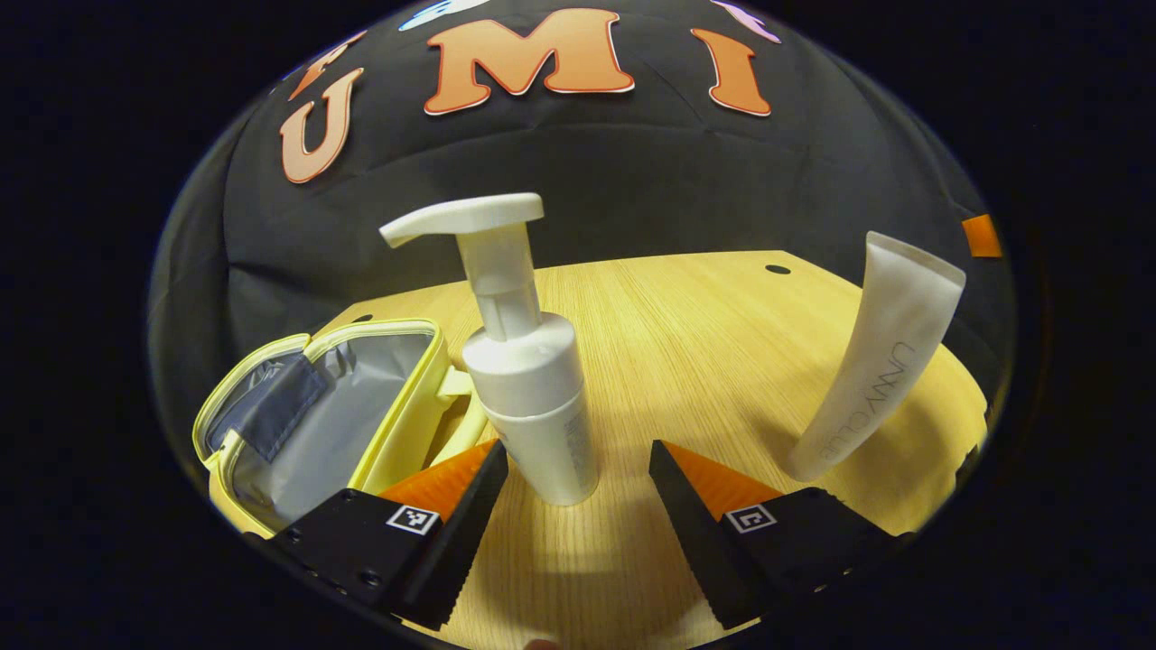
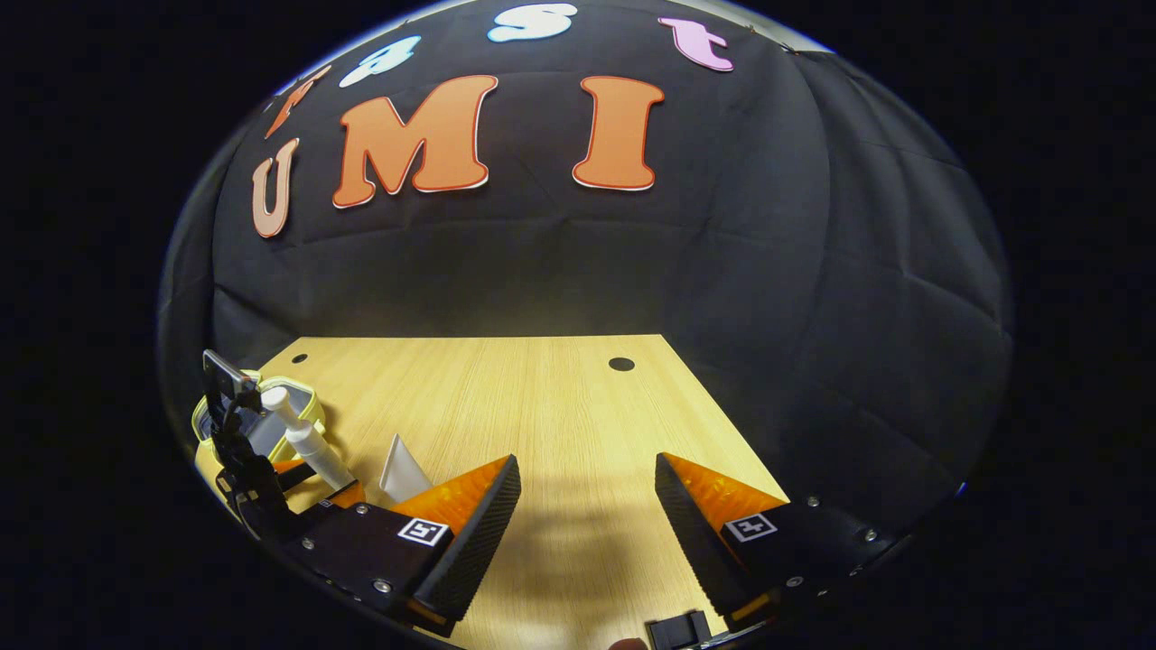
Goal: First open the suitcase, pack the skin care products into it, and then close the suitcase.
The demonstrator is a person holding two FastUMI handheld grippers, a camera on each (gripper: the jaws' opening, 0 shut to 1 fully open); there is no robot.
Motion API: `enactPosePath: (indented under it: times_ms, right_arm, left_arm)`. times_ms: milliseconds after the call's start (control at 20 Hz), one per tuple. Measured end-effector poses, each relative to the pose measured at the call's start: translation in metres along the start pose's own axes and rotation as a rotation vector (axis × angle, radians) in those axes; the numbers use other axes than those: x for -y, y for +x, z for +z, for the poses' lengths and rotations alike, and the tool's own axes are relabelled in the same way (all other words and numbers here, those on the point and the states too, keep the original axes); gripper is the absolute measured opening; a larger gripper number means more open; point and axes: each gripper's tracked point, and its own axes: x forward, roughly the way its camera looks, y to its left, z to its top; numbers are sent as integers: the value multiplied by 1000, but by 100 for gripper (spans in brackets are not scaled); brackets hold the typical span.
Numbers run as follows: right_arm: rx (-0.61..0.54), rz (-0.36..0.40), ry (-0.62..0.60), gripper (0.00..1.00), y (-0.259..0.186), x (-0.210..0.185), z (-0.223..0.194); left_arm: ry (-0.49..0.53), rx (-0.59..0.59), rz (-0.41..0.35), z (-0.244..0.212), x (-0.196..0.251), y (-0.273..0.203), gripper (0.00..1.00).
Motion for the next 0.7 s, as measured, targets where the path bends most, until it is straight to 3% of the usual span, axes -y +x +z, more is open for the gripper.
enactPosePath:
  times_ms: [300, 400, 500, 700]
  right_arm:
    - [-11, 2, -10, 95, -2, -1, -4]
    - [-9, 5, -6, 95, -3, -3, -4]
    - [-7, 2, -8, 95, -3, -2, -4]
    - [-9, 8, -7, 95, -8, -7, -5]
  left_arm:
    - [2, -7, 24, 1, 1, 21, 96]
    - [-12, -6, 25, 3, -3, 28, 76]
    - [-69, -3, -1, 4, -1, 32, 64]
    - [-122, -30, -40, 6, 2, 26, 58]
